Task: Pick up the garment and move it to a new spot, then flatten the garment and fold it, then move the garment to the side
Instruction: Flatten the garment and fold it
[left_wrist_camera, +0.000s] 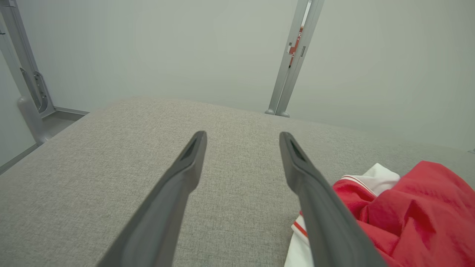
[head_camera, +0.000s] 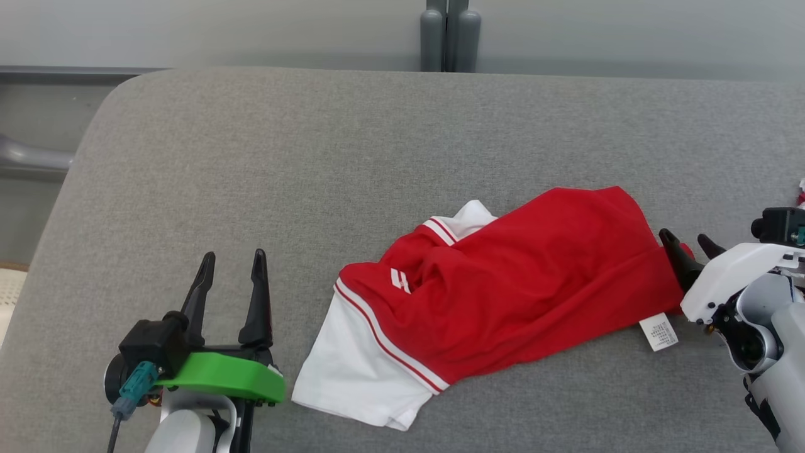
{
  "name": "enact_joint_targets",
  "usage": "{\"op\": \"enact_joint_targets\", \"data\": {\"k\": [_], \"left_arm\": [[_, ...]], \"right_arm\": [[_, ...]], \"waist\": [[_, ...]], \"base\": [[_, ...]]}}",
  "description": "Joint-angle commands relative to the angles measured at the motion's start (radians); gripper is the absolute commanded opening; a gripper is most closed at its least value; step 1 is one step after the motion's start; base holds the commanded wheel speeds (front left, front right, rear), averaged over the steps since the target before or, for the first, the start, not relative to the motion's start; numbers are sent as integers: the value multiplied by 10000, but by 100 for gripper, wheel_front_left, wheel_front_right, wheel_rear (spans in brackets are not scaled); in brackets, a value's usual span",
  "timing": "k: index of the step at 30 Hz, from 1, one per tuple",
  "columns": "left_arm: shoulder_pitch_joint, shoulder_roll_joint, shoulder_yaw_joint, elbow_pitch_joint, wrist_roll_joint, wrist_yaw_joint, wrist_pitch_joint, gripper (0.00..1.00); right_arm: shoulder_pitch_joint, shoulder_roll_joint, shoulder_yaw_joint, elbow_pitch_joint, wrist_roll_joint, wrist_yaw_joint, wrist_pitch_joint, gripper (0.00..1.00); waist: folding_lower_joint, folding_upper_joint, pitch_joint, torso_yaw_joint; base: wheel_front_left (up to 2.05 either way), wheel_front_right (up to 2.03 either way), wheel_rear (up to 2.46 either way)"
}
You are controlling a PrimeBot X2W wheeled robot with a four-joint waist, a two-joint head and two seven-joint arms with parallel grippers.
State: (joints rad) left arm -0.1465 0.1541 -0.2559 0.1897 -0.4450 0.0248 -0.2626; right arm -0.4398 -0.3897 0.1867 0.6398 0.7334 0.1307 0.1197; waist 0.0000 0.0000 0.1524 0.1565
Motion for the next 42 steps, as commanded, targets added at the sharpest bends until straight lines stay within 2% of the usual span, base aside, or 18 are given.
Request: {"op": "enact_joint_targets", "data": {"k": [1, 7, 11, 16, 22, 30, 42], "left_arm": [[10, 14, 58, -5, 42, -51, -28, 100], [237, 89, 256, -93, 64, -1, -28, 100], [471, 175, 537, -322, 99, 104, -28, 100], [812, 180, 888, -663, 190, 139, -30, 100], [1211, -7, 1247, -827, 439, -44, -28, 100], [1756, -365, 1609, -1051, 842, -355, -28, 100], [1704, -661, 1861, -848, 1158, -759, -28, 100]], "right_arm": [[96, -122, -7, -95, -3, 2, -167, 100], [518, -293, -237, -990, -387, 2, -910, 100], [802, -220, -599, -2150, -1173, 3, -2142, 100], [1564, 350, -1001, -3500, -2162, 3, -3419, 100], [2914, 1124, -1043, -4648, -2631, 3, -3799, 100], [4299, 1472, -1060, -4903, -2905, 3, -3852, 100], [4336, 1545, -1419, -4640, -3166, 3, -3856, 100]], "waist": [[0, 0, -248, -268], [0, 0, -620, -851], [0, 0, -824, -1287], [0, 0, -1105, -1630], [0, 0, -1396, -1688], [0, 0, -1482, -1501], [0, 0, -1566, -1351]], "base": [[0, 0, 0], [0, 0, 0], [0, 0, 0], [0, 0, 0], [0, 0, 0], [0, 0, 0], [0, 0, 0]]}}
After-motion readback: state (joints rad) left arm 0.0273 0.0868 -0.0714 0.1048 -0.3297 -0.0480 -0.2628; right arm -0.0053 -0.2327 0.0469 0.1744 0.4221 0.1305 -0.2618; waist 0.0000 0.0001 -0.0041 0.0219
